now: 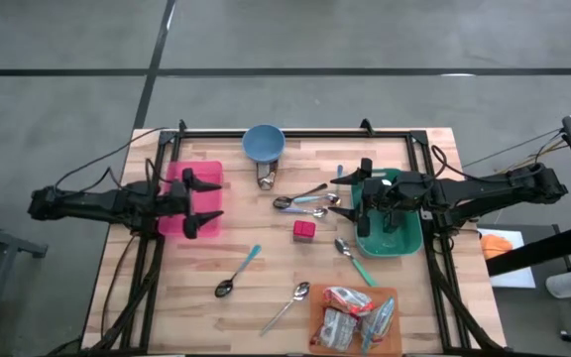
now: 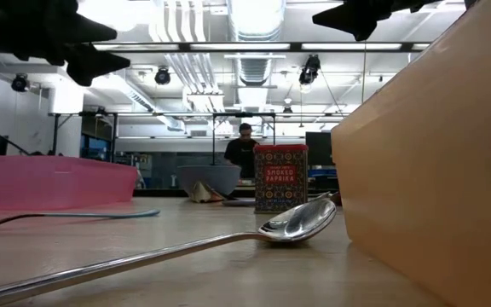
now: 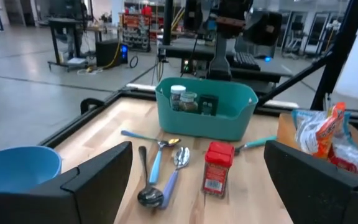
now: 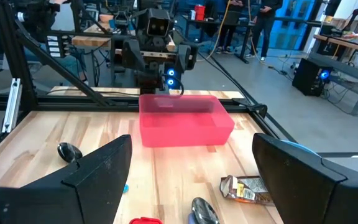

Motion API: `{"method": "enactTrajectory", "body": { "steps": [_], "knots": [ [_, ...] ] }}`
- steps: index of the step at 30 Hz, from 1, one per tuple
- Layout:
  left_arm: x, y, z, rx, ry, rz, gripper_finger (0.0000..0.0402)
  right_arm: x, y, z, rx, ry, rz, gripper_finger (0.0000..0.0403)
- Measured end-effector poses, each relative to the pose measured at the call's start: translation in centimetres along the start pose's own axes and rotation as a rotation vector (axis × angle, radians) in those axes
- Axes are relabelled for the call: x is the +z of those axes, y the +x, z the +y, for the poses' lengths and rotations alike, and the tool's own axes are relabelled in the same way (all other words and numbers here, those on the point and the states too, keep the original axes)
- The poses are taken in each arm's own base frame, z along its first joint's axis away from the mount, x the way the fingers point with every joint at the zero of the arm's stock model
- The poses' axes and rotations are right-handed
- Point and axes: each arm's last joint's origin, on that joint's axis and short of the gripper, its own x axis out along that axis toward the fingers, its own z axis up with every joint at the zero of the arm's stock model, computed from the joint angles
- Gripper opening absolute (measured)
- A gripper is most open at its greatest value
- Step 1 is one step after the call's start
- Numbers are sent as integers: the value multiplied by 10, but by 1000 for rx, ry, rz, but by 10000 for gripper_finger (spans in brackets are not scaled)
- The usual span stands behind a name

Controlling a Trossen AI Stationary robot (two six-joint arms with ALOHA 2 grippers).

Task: Pick & Place Food Item
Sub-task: Put the red seasoning can into the green bin

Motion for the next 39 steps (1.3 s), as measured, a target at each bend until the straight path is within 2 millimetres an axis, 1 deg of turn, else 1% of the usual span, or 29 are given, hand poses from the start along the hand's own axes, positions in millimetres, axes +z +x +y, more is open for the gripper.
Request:
{"method": "enactTrajectory", "body": {
  "steps": [8, 32, 39],
  "knots": [
    [-3, -2, 1, 0, -1, -1, 368, 0, 0, 0, 0, 0, 0, 331],
    [-3, -2, 1, 0, -6, -3, 368, 0, 0, 0, 0, 0, 0, 331],
    [-7, -2, 1, 3, 2, 36, 368, 0, 0, 0, 0, 0, 0, 331]
  ]
}}
